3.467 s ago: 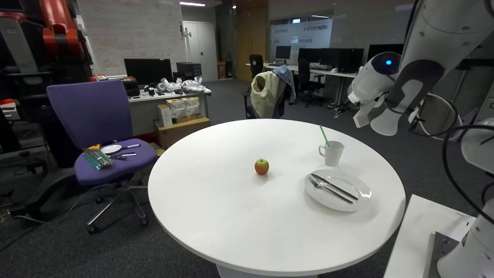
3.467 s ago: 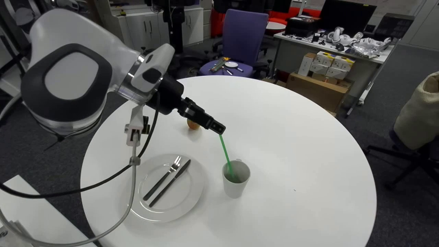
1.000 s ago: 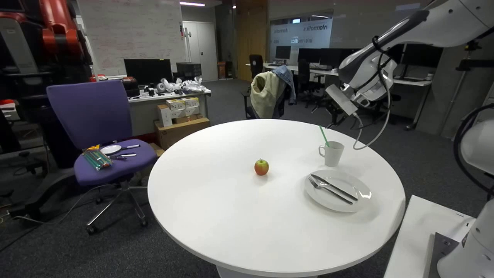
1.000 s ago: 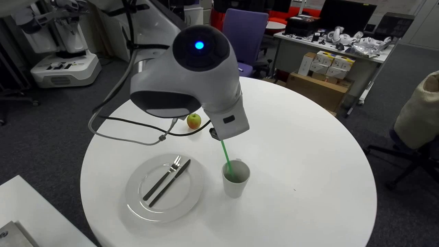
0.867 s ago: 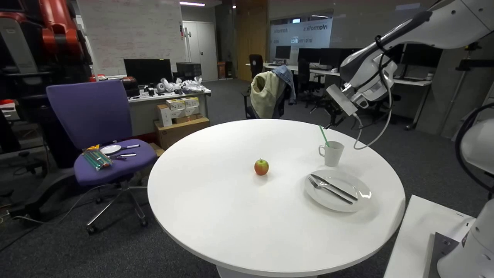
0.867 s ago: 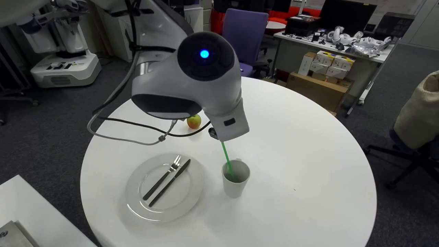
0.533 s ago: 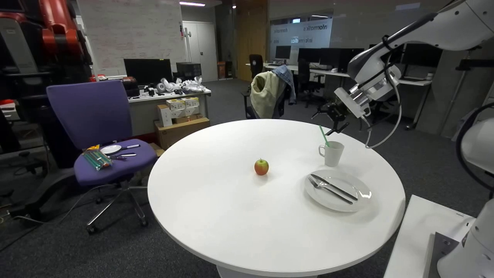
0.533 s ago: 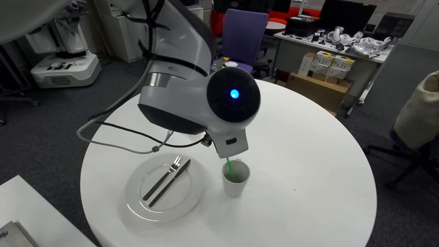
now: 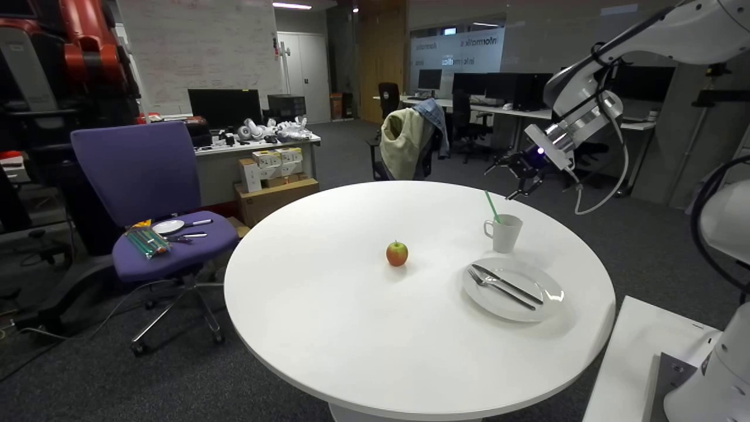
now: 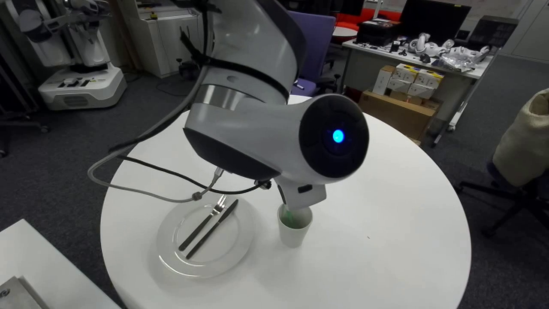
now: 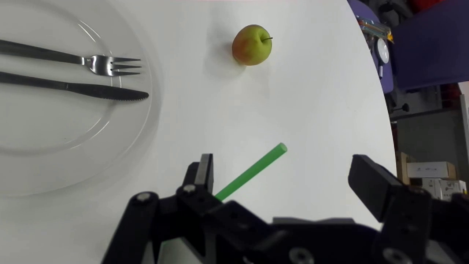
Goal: Remove the straw from the cup and put it on the table
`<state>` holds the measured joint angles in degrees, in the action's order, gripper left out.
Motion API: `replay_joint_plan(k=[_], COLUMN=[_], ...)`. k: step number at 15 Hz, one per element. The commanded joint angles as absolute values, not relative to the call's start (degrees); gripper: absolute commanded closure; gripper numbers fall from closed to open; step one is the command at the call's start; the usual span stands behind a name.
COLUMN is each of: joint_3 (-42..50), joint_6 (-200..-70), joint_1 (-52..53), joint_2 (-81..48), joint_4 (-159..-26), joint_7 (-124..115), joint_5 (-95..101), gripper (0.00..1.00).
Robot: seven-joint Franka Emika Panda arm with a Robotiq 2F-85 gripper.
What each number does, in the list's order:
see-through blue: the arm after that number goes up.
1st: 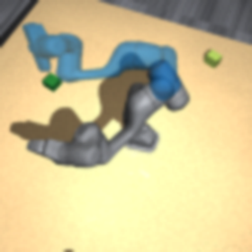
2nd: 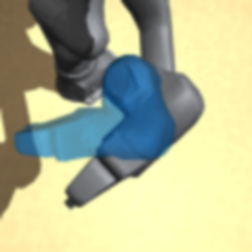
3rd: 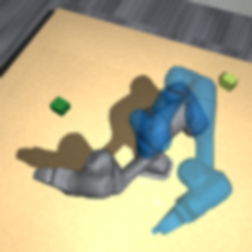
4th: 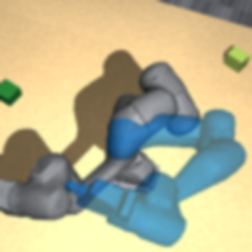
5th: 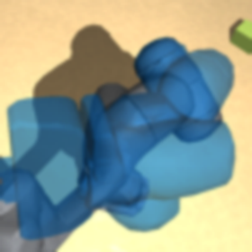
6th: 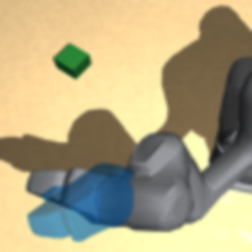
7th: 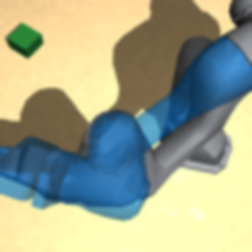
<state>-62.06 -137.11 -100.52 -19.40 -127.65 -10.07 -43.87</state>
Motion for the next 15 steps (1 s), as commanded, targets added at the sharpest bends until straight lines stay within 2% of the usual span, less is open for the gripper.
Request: replay_joint_plan(k=[1,6,9,15], joint_3=[-51.53,-30.02,-17.86,-0.44], joint_6=[-133.92,-133.18,-131.6,-126.62], joint_1=[-90.85,-71.4,-60.94,-45.58], joint_2=[-15.38,-14.6,-14.87,-15.27], joint_4=[-126.76,-126.35,-124.89,-123.17], joint_7=[-6.39,-7.69,-6.3,-5.45], joint_5=[-50.23,-56.83,-67.08,-76.38], gripper=[0.0,0.0,0.0,0.0])
